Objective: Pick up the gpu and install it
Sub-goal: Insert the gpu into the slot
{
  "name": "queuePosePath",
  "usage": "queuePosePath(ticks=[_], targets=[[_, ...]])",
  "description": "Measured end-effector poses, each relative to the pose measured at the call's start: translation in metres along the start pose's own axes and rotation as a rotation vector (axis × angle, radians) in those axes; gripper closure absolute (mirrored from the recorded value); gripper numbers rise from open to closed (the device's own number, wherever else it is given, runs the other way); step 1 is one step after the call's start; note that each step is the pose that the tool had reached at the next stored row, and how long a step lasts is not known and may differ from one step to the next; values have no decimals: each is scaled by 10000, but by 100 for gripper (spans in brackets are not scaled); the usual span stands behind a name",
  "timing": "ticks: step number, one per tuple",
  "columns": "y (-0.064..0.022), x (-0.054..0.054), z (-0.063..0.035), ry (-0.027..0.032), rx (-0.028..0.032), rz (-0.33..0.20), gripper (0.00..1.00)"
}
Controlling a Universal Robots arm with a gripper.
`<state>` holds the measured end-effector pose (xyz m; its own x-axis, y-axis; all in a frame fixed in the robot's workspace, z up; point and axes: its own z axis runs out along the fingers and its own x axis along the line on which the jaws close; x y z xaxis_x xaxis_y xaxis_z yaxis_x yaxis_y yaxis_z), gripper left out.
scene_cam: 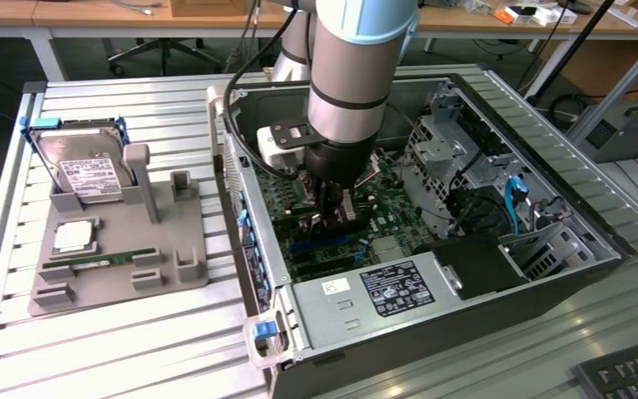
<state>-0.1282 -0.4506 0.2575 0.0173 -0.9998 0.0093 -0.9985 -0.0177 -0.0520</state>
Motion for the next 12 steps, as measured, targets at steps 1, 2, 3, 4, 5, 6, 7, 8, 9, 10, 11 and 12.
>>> queuePosePath(ticks=[1,2,3,4,5,6,7,8,9,10,11,12], targets=[[0,0,-7,3,-1,0,73],[-1,1,-15,3,-2,-1,73],[-2,1,-31,5,-2,-1,73],[-2,1,-39,5,-1,-1,73],[-2,1,-39,3,0,0,73],[-2,1,-39,3,0,0,73],[-2,1,-39,4,0,6,73],[-1,1,-39,7,-2,24,73],[-1,1,-39,10,-4,50,73],[-1,1,-38,14,-5,82,73],[-1,1,-35,17,-4,124,73],[-1,1,-33,19,-4,163,73]])
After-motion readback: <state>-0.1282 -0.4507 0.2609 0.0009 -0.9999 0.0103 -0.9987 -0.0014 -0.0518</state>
